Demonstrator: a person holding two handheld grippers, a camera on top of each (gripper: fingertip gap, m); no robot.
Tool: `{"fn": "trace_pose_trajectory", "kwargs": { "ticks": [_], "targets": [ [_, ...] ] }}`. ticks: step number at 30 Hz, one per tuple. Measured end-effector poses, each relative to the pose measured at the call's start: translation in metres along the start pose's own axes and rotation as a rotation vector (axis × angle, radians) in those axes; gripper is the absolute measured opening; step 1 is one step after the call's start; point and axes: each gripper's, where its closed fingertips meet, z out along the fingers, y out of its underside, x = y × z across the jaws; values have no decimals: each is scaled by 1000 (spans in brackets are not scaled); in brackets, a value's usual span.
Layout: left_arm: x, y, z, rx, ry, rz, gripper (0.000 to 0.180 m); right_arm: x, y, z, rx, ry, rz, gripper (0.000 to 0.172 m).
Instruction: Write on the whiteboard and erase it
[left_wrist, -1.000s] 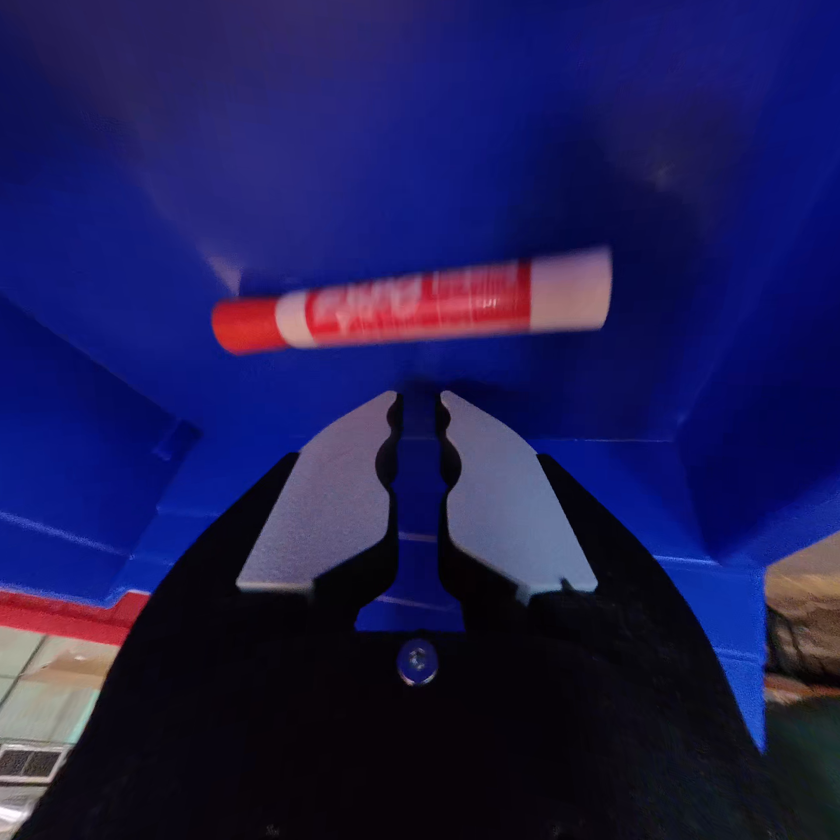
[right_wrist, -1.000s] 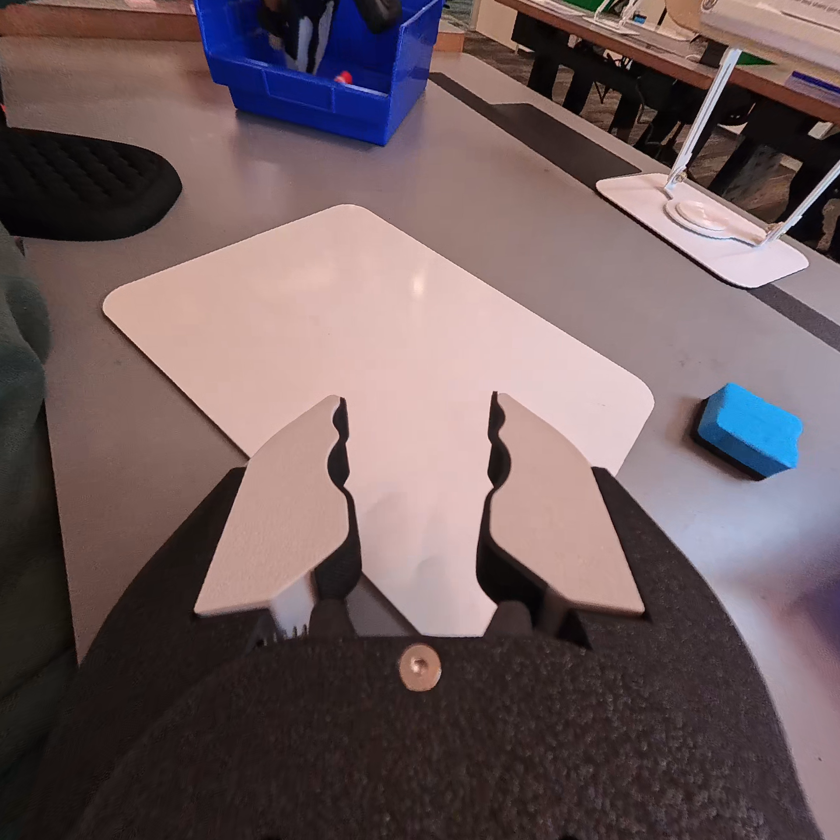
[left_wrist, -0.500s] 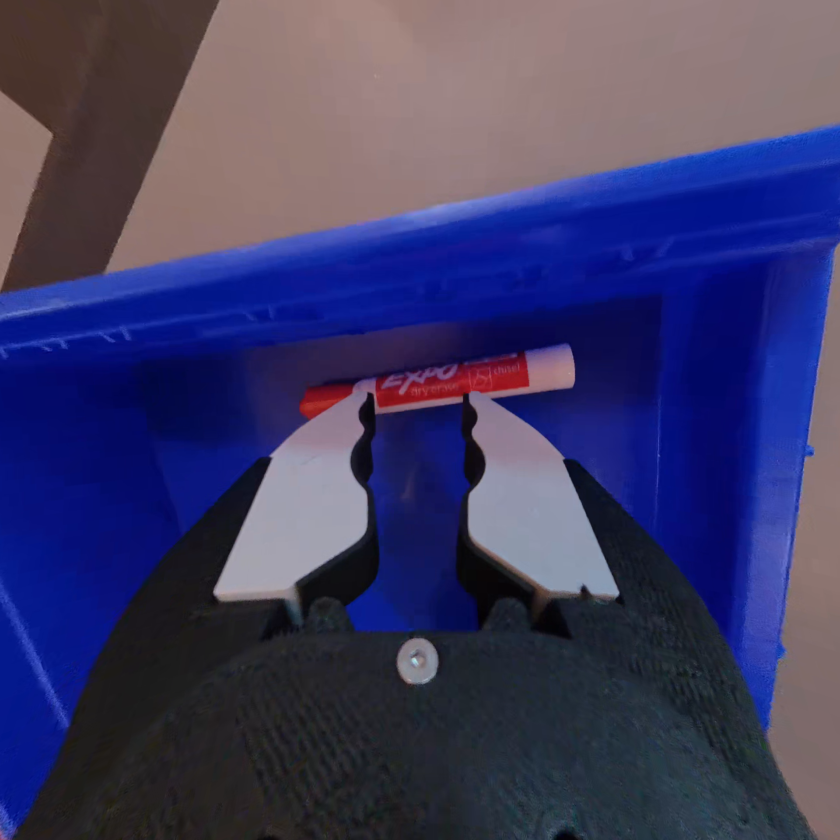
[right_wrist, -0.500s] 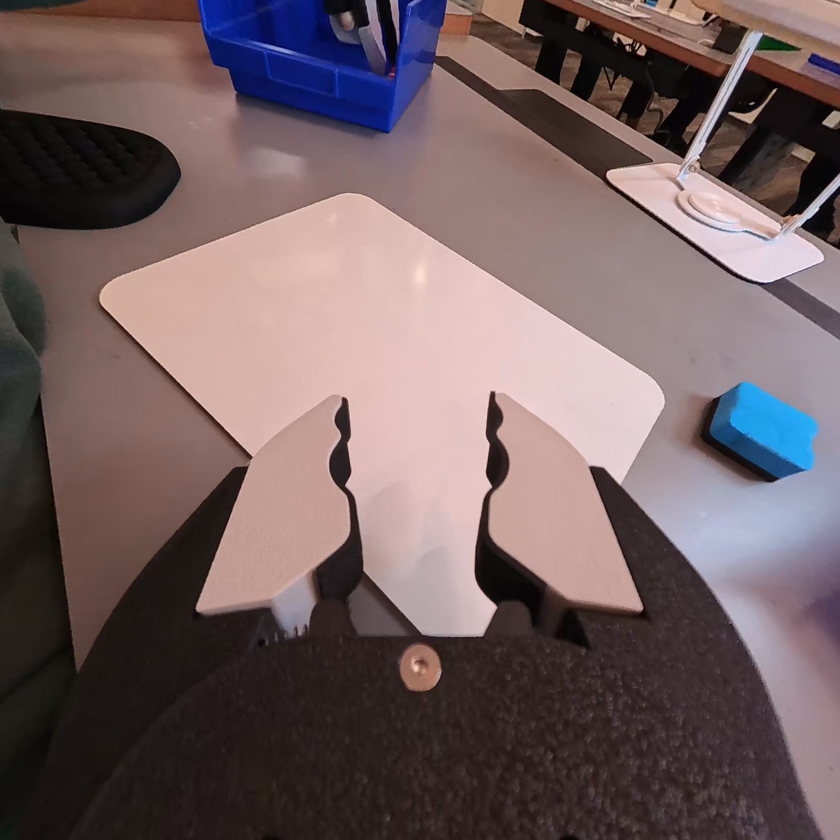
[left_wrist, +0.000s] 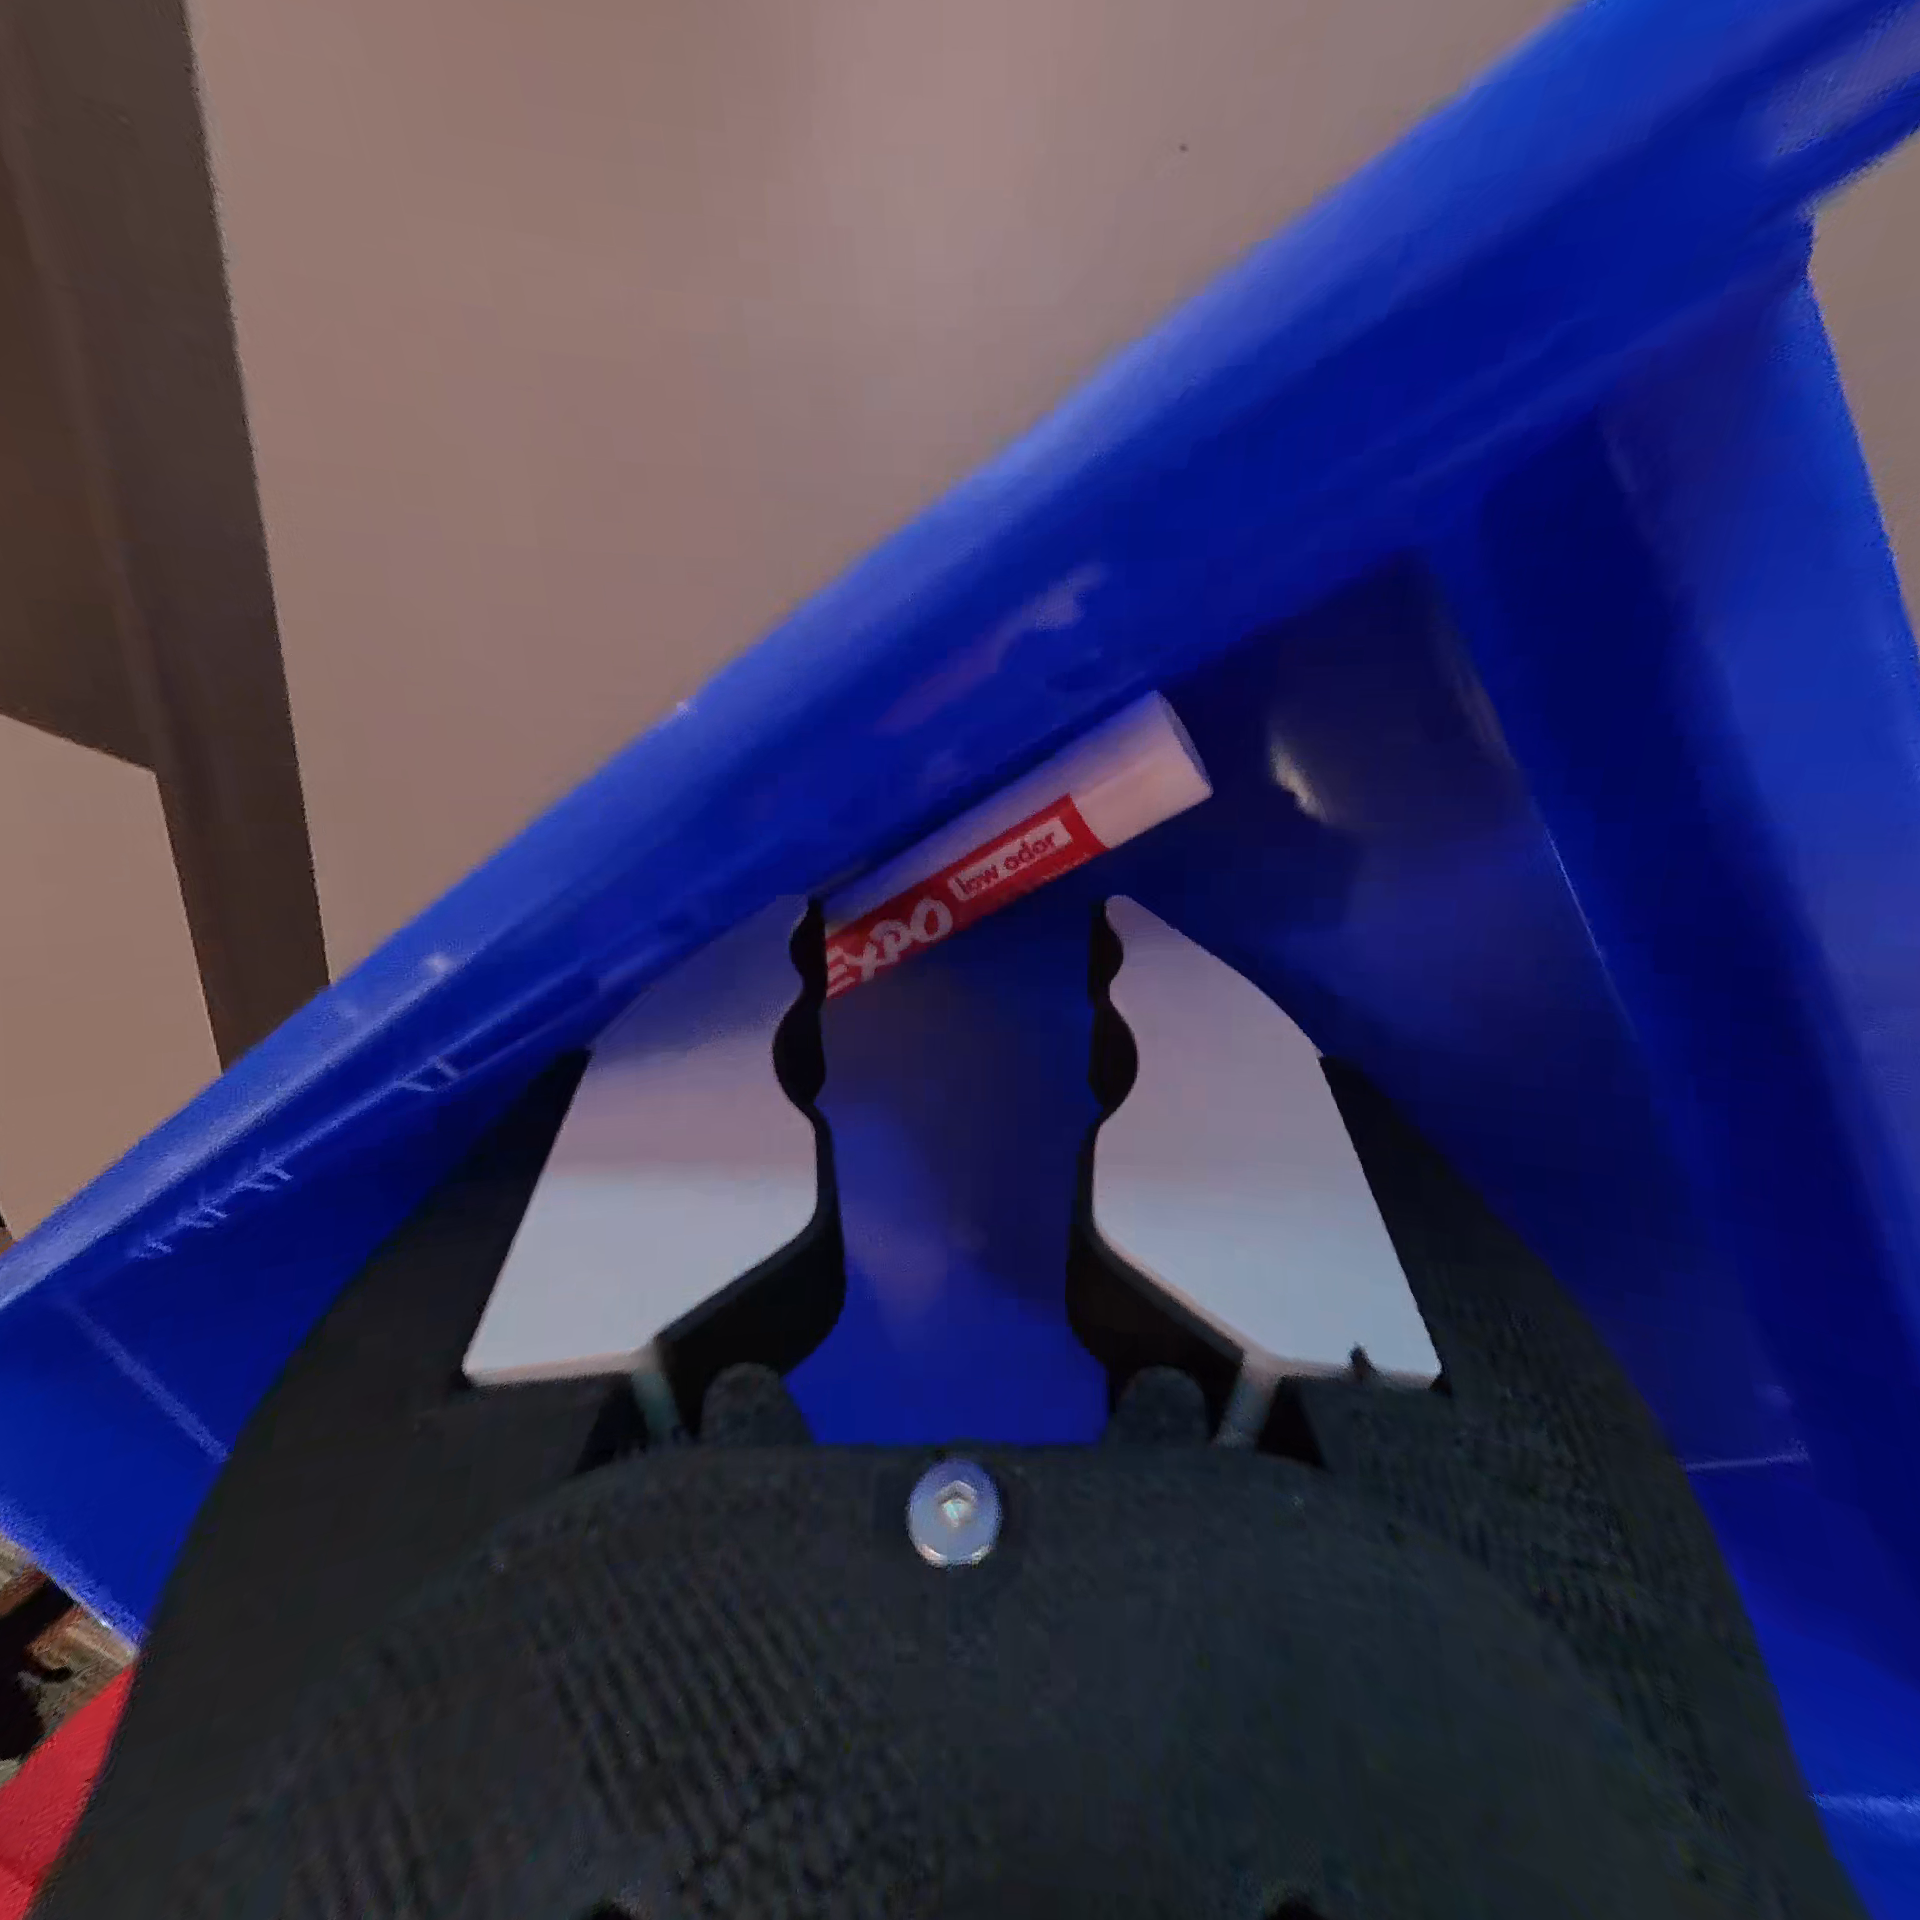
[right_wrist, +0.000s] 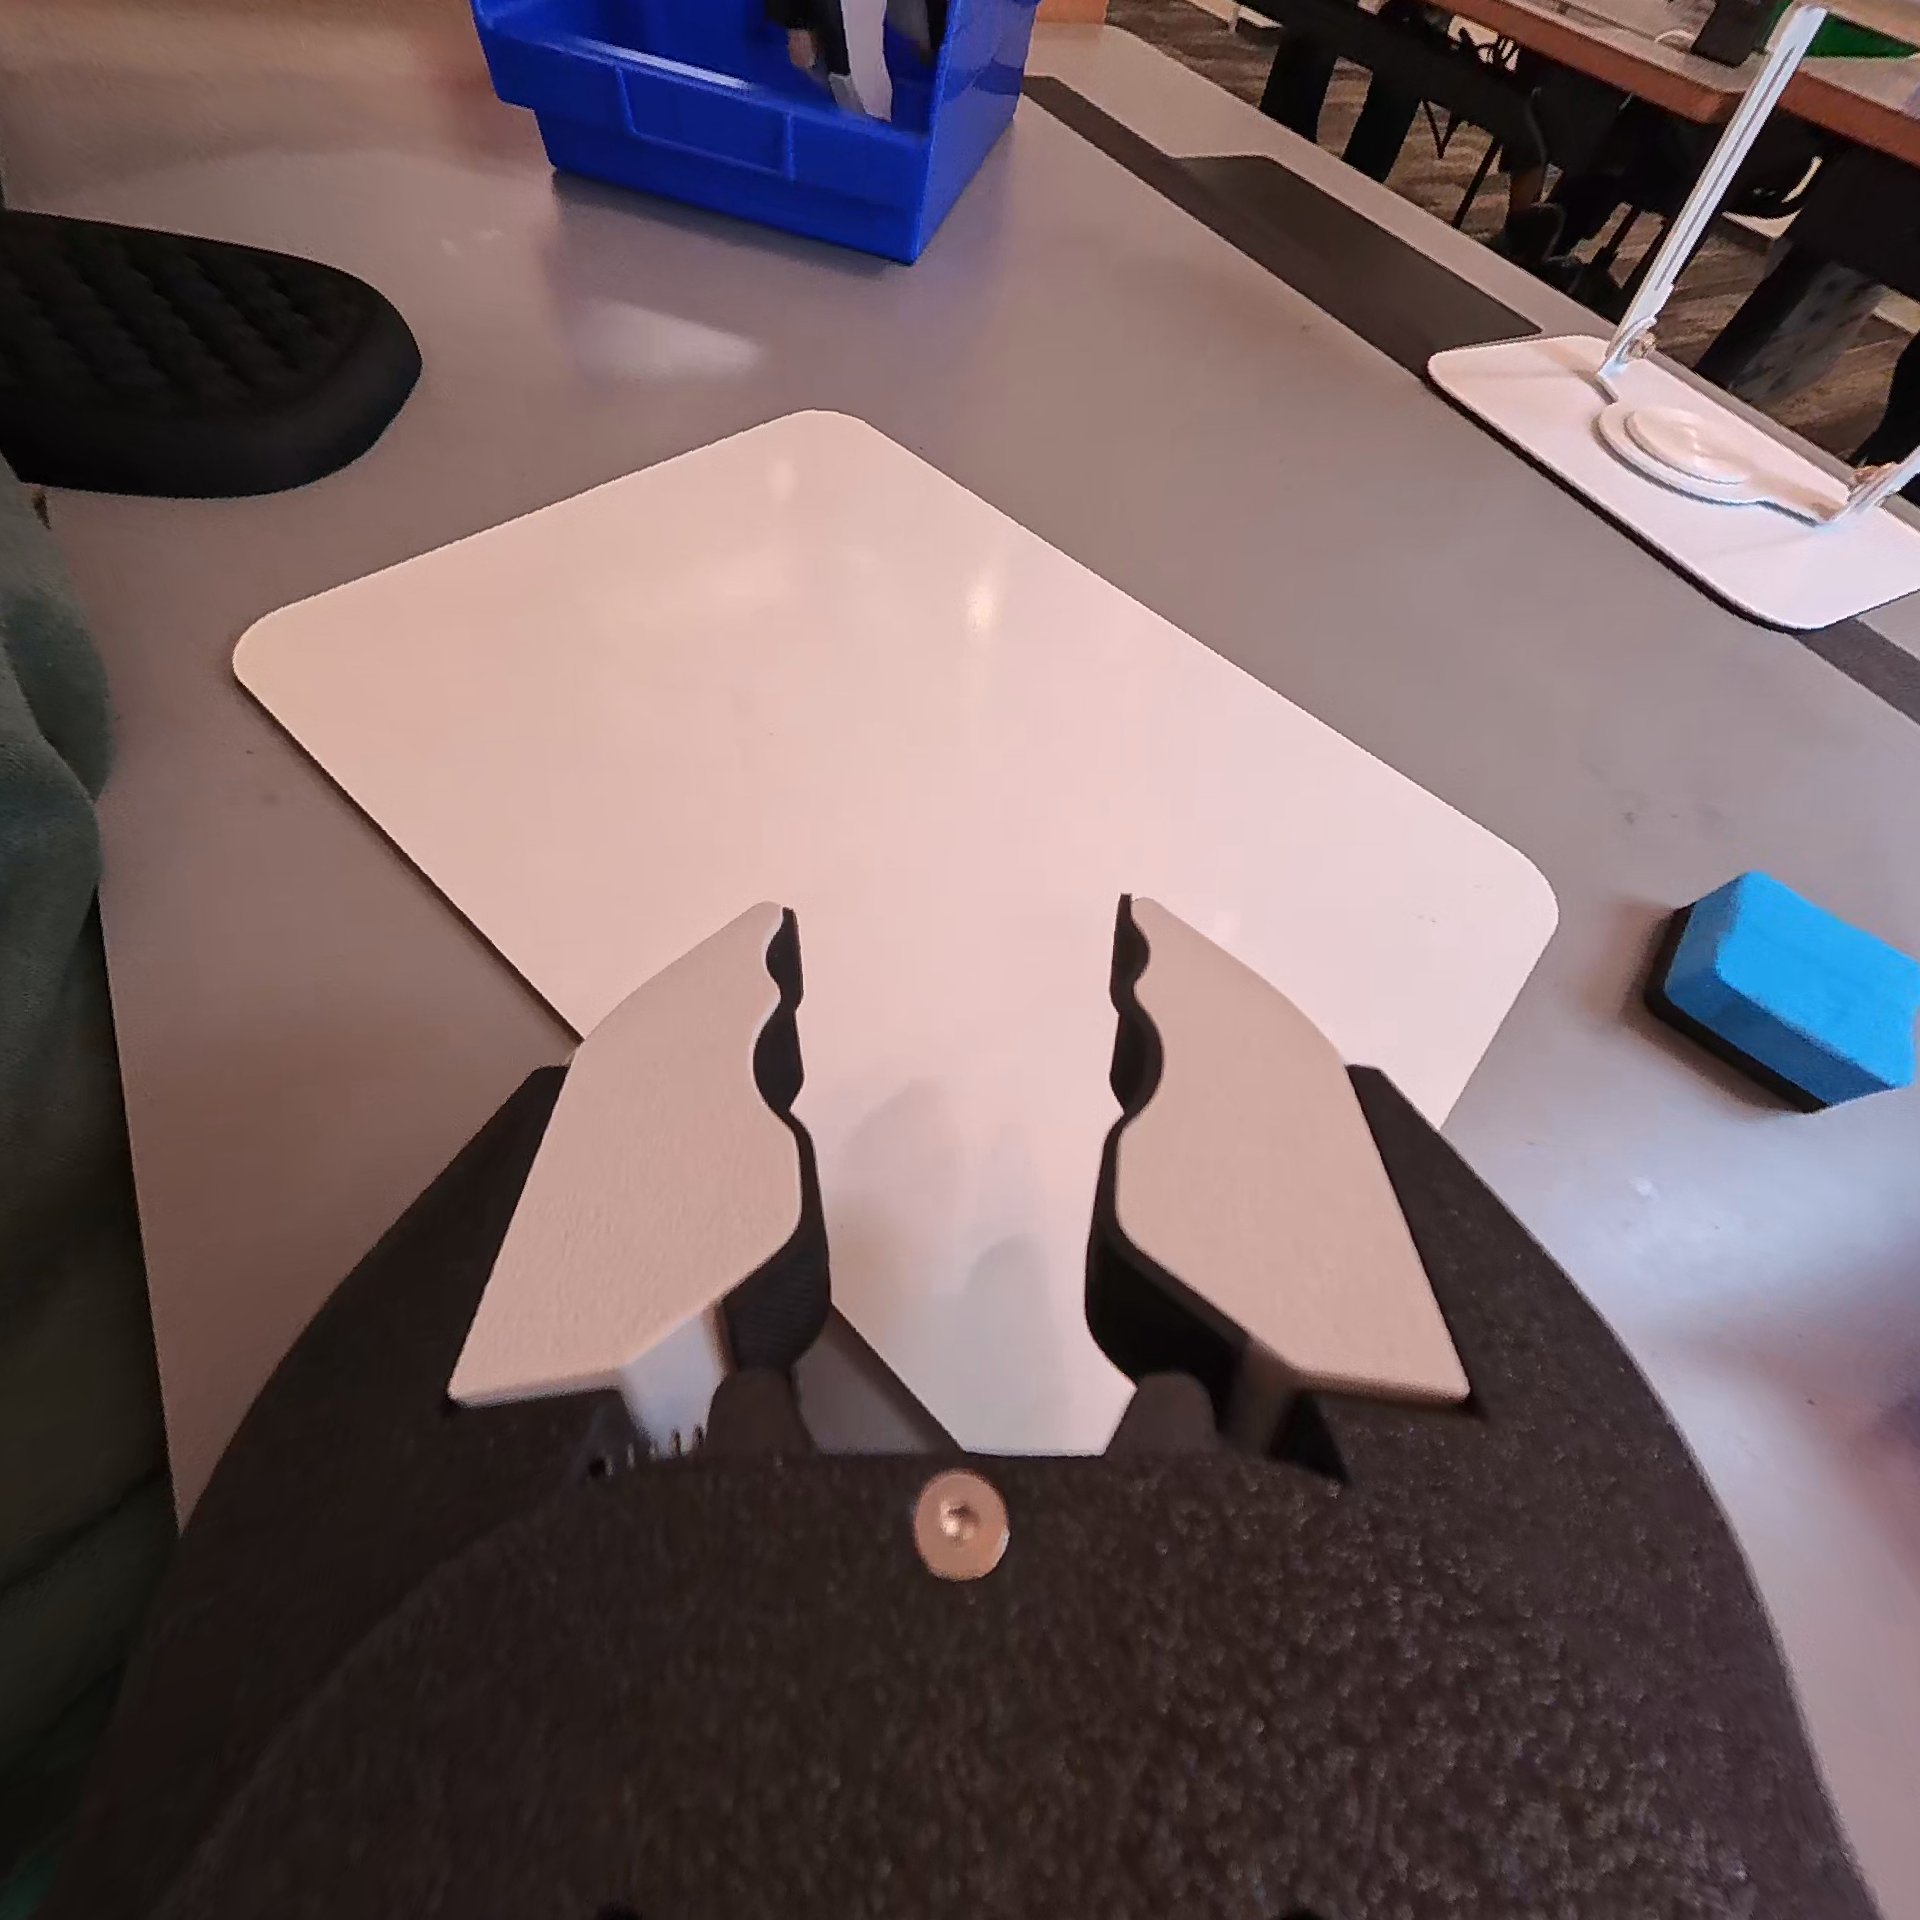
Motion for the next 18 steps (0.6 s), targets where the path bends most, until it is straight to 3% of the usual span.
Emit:
{"fn": "trace_pose_trajectory", "kwargs": {
  "ticks": [6, 9, 15, 18],
  "targets": [
    [10, 1, 0, -24, 91, -1, 38, 0, 3, 1, 0, -7, 14, 58],
    [30, 12, -4, -112, 227, -50, 29, 0, 4, 1, -4, -8, 12, 58],
    [46, 25, -10, -184, 305, -113, 32, 0, 3, -1, 11, -4, 17, 57],
    [48, 36, -12, -246, 286, -88, 25, 0, 0, -3, 27, 6, 6, 56]
  ]
}}
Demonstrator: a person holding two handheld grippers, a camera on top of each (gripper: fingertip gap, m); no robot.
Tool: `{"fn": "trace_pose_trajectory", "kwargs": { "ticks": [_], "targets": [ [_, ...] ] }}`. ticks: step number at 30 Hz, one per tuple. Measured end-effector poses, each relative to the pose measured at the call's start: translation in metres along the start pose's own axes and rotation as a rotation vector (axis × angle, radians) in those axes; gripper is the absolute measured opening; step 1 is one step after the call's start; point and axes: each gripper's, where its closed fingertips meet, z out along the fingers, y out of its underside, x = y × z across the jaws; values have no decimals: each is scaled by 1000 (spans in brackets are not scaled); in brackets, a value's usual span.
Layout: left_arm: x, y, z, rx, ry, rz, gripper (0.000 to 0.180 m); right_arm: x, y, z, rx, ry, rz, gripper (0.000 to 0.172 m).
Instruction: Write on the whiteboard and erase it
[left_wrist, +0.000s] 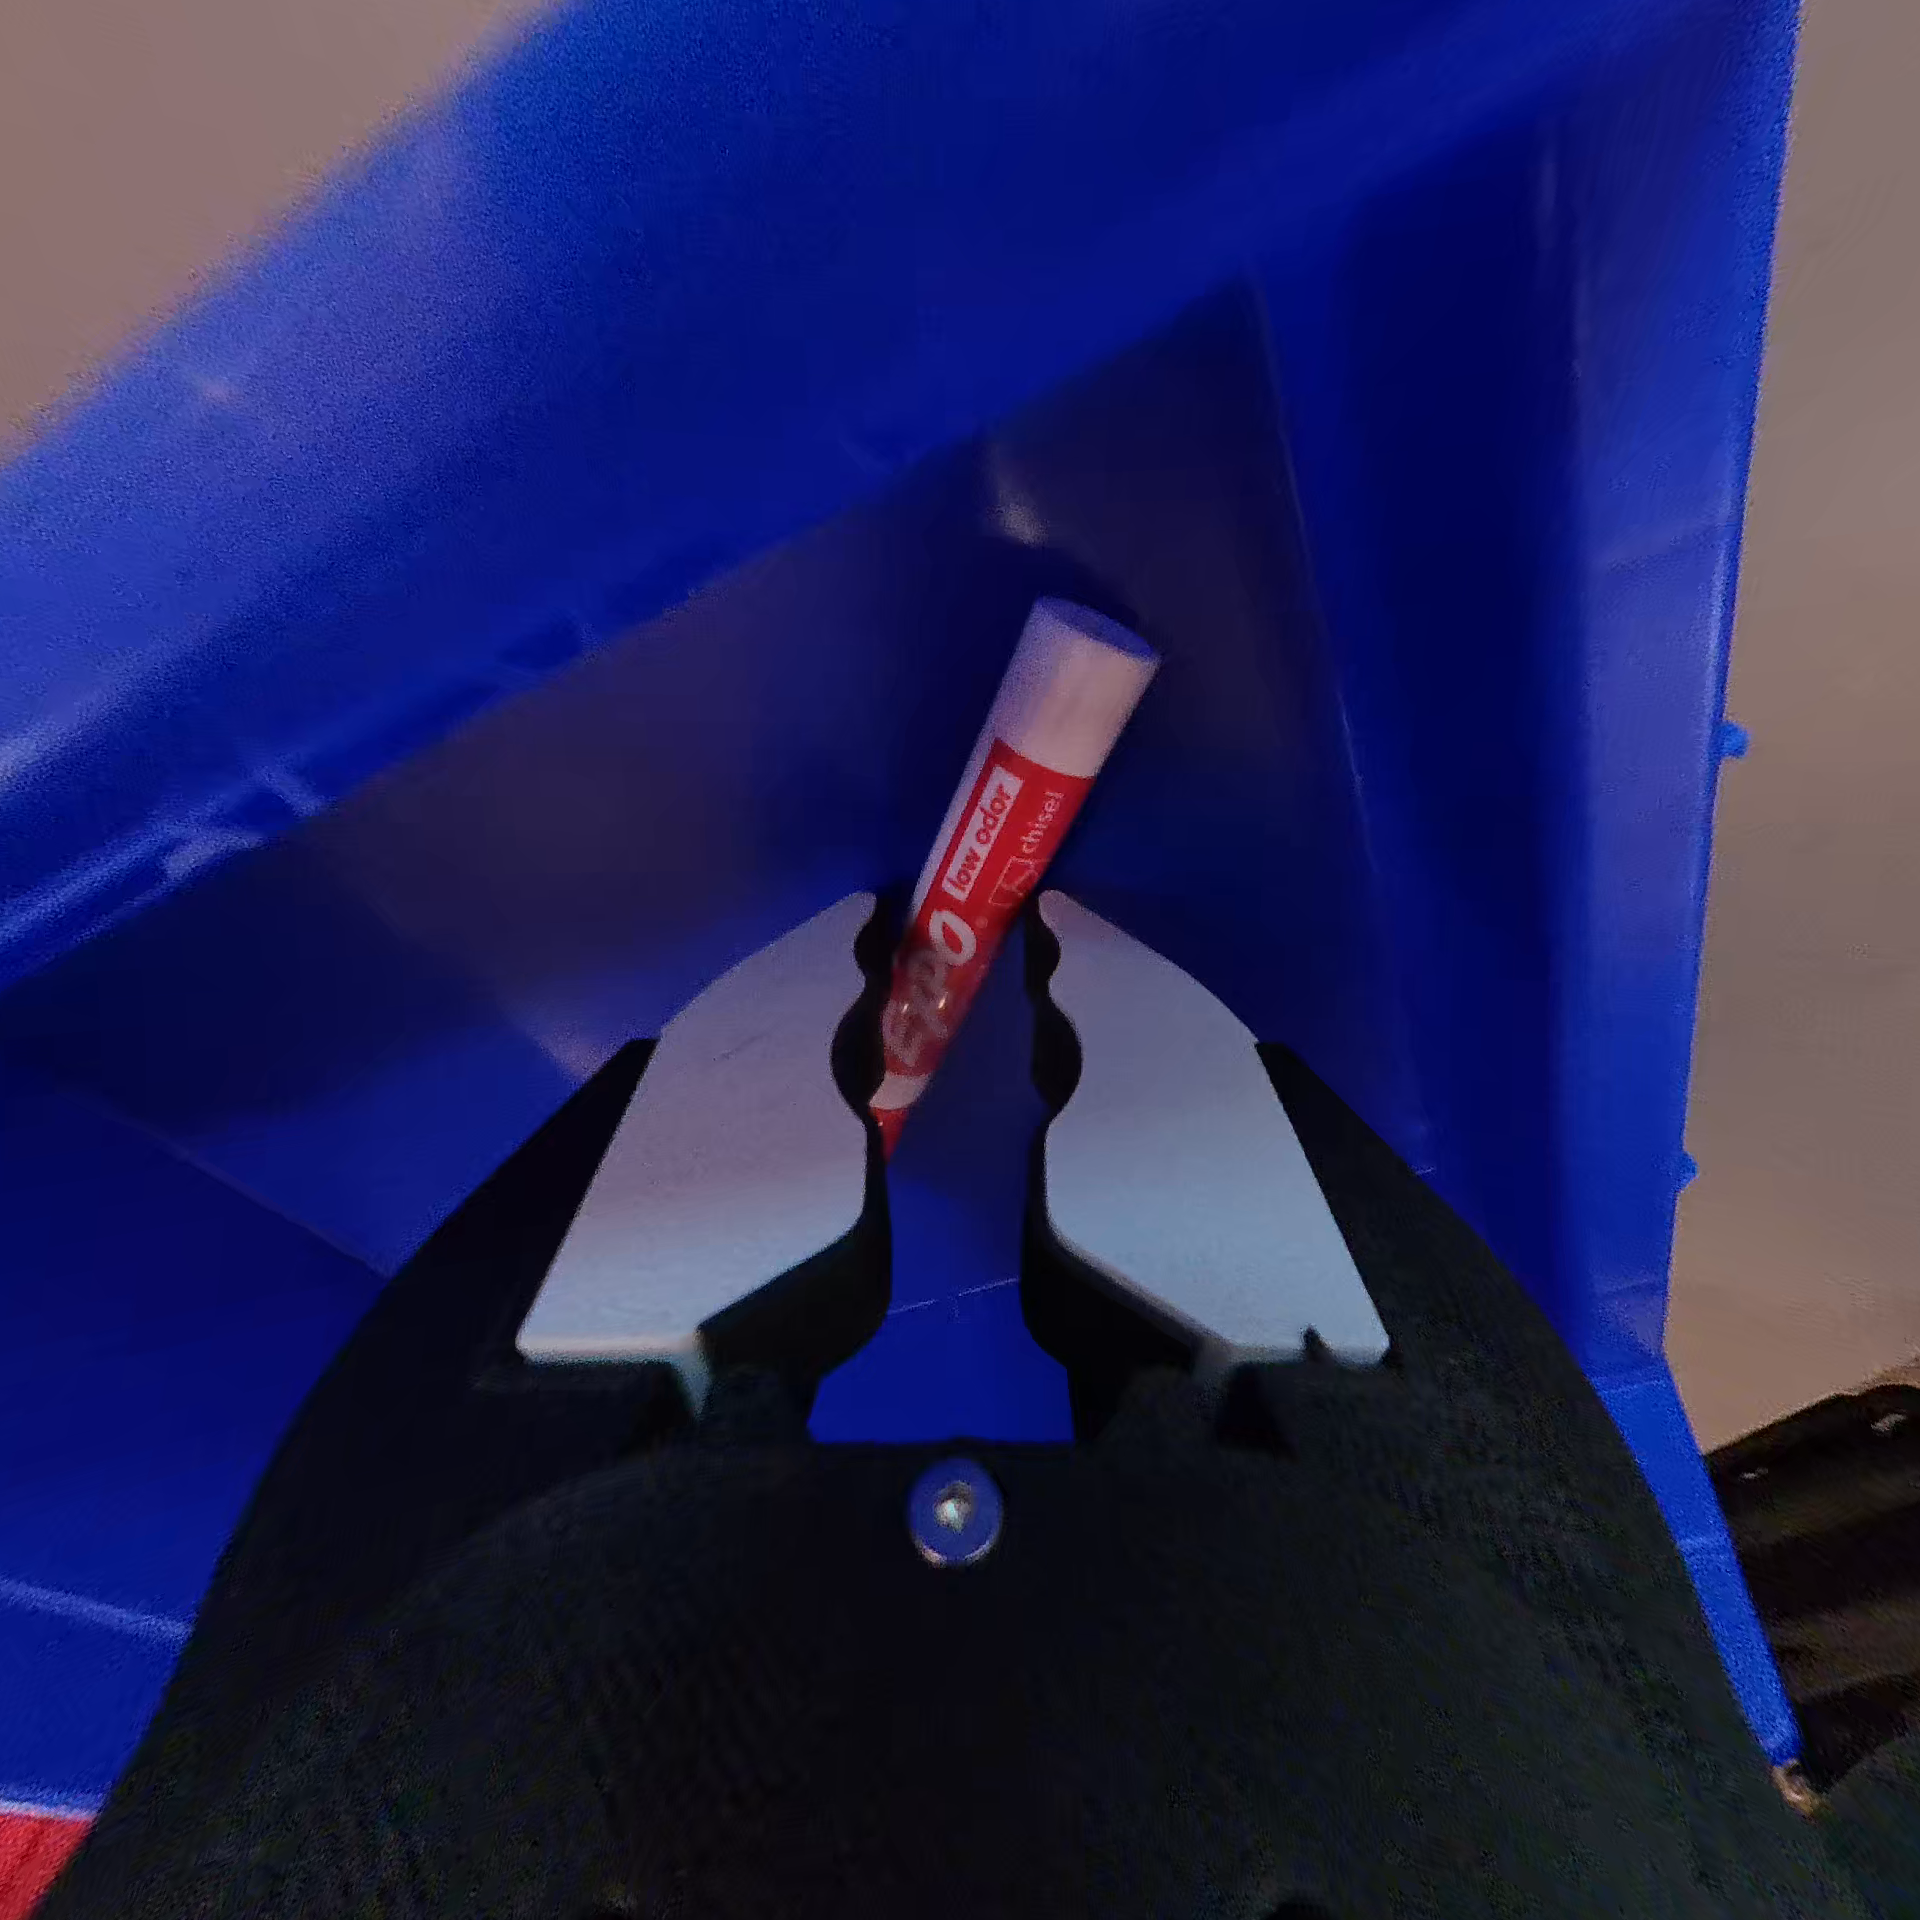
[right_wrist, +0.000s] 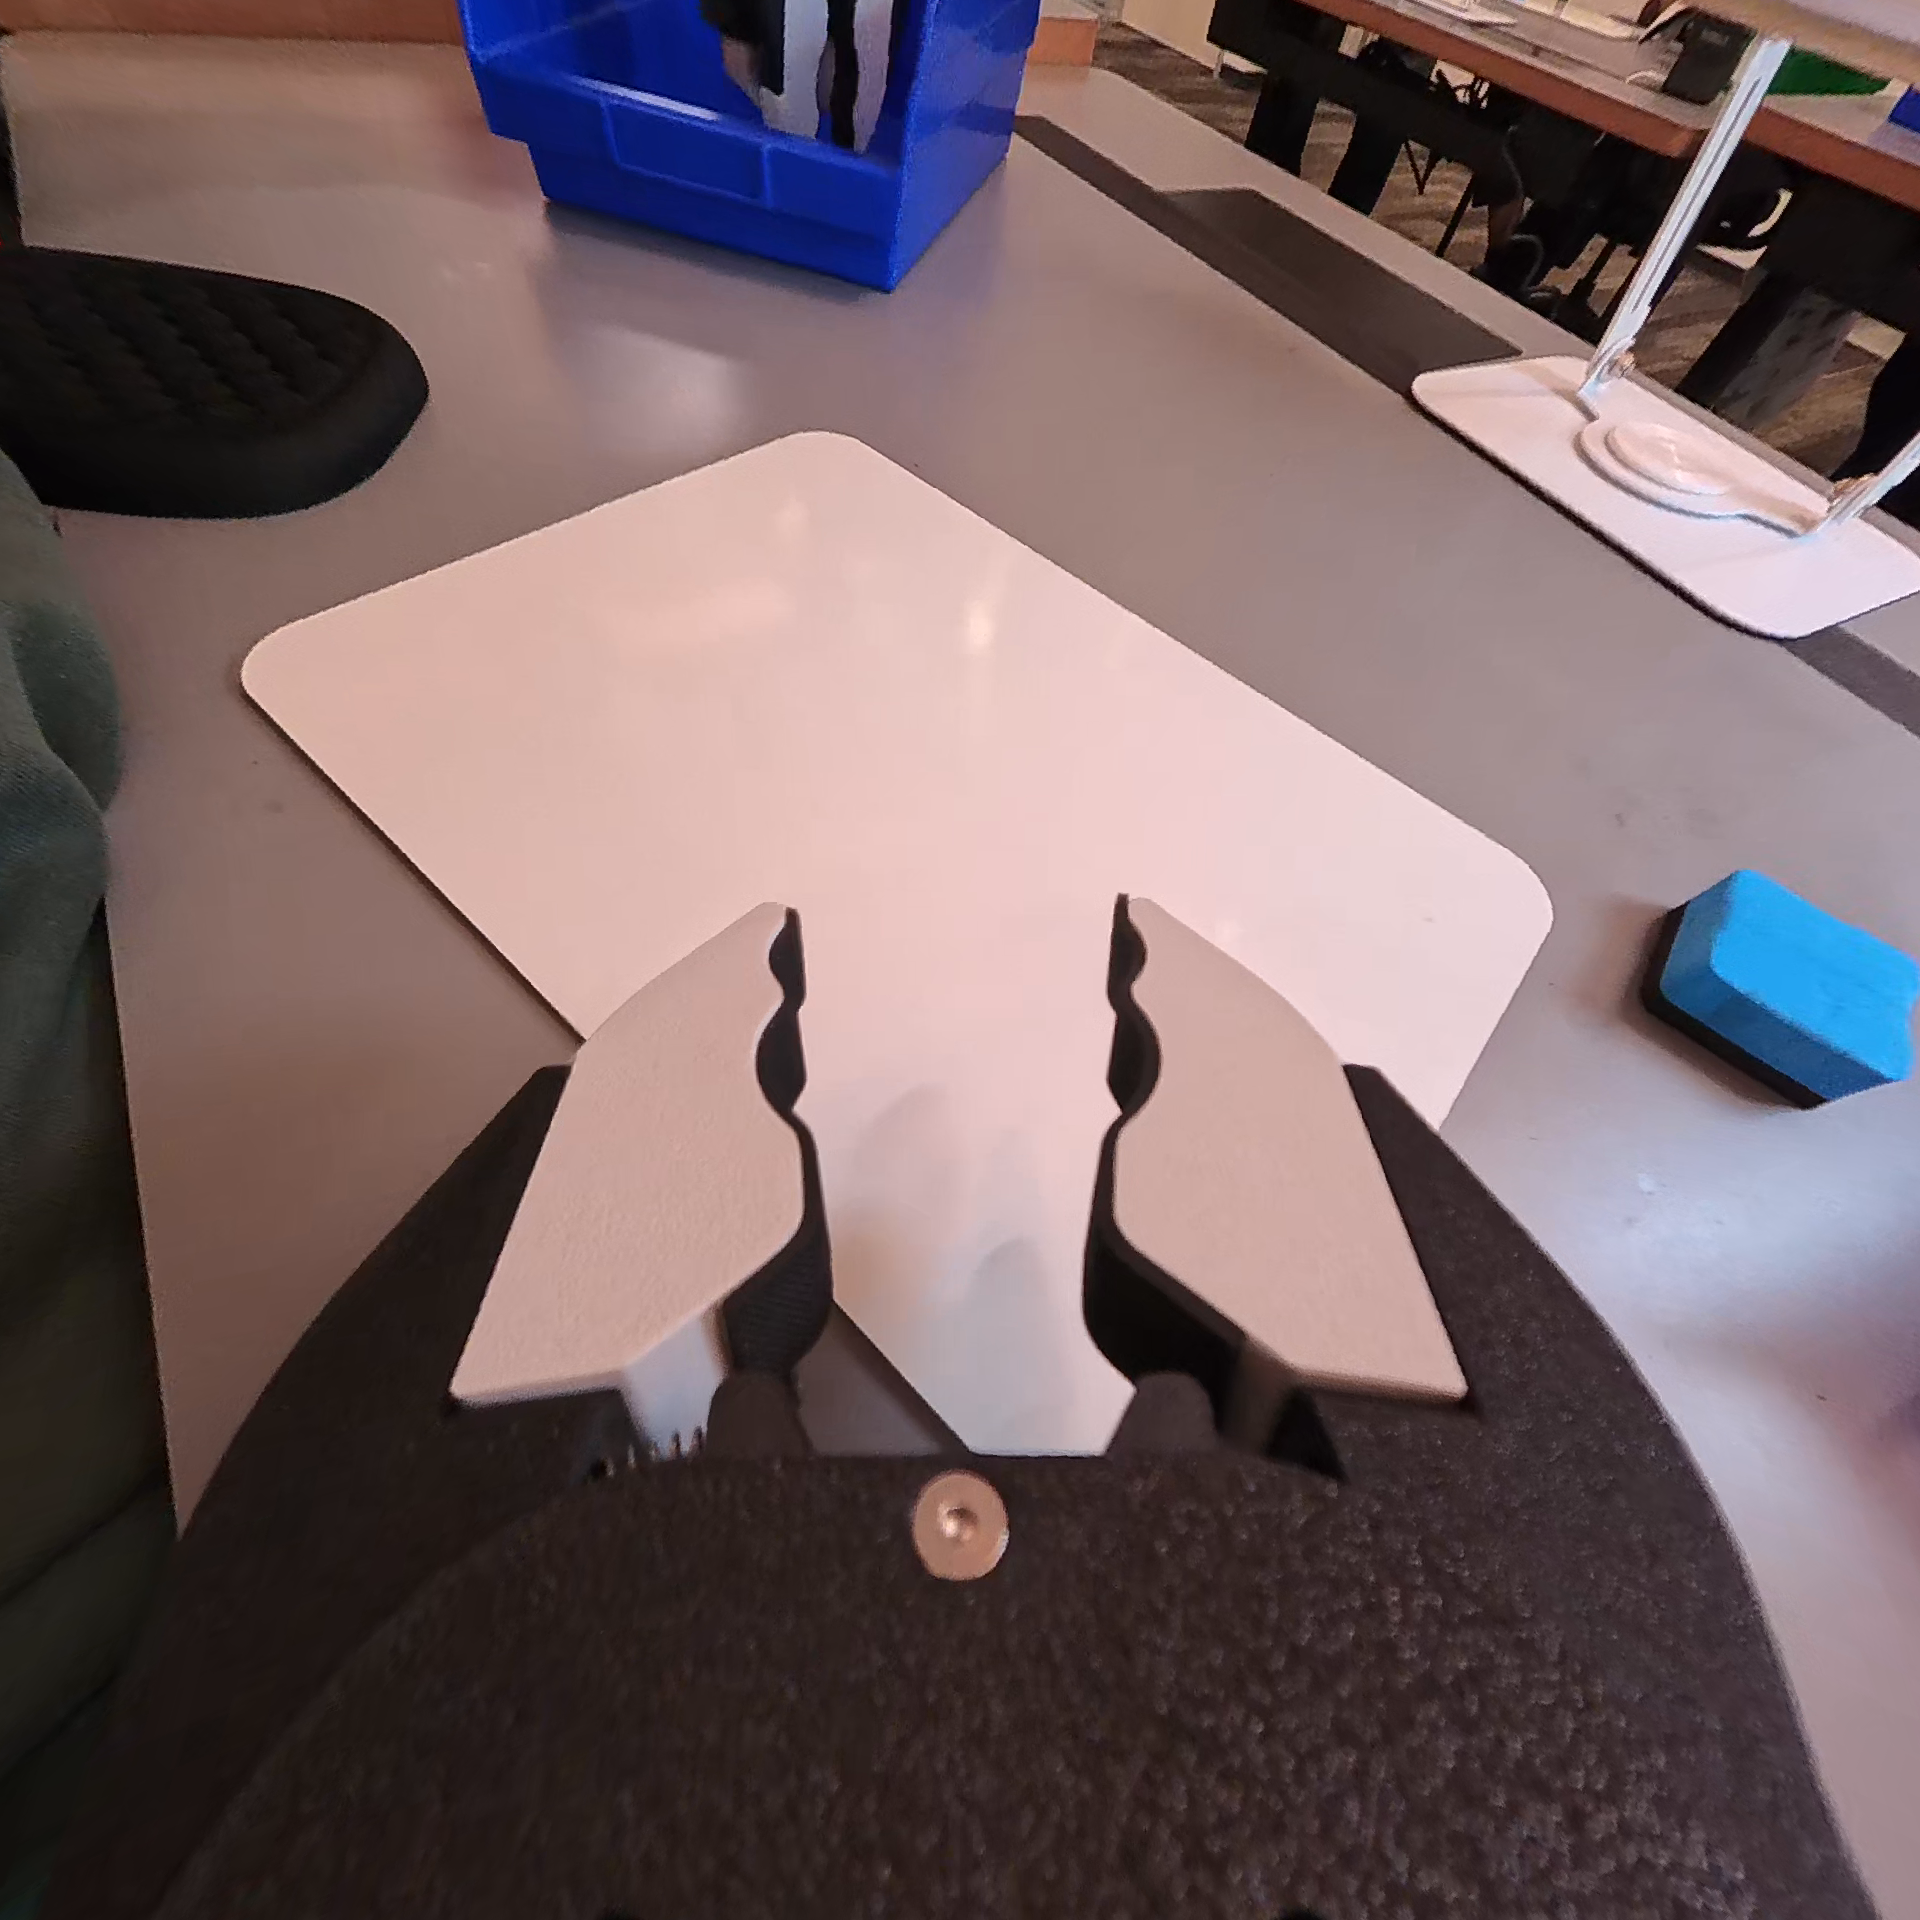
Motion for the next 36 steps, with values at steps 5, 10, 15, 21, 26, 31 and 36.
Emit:
{"fn": "trace_pose_trajectory", "kwargs": {
  "ticks": [5, 10, 15, 21, 26, 31, 36],
  "targets": [
    [-2, -4, -28, 151, -209, 40, 20, 5, -11, -6, 49, 24, 12, 54],
    [43, -56, -112, 549, -485, 92, 19, 12, -33, 7, 99, 9, 7, 54],
    [147, -149, -139, 846, -608, 239, 19, -6, -80, 43, 134, -93, -100, 53],
    [231, -233, -106, 910, -523, 423, 19, -37, -120, 94, 116, -196, -293, 53],
    [238, -234, -83, 879, -456, 422, 19, -56, -101, 121, 90, -266, -387, 21],
    [241, -230, -88, 997, -432, 432, 19, -57, -103, 118, 145, -292, -307, 20],
    [236, -221, -105, 1181, -302, 358, 33, -41, -131, 89, 377, -427, -36, 20]
  ]
}}
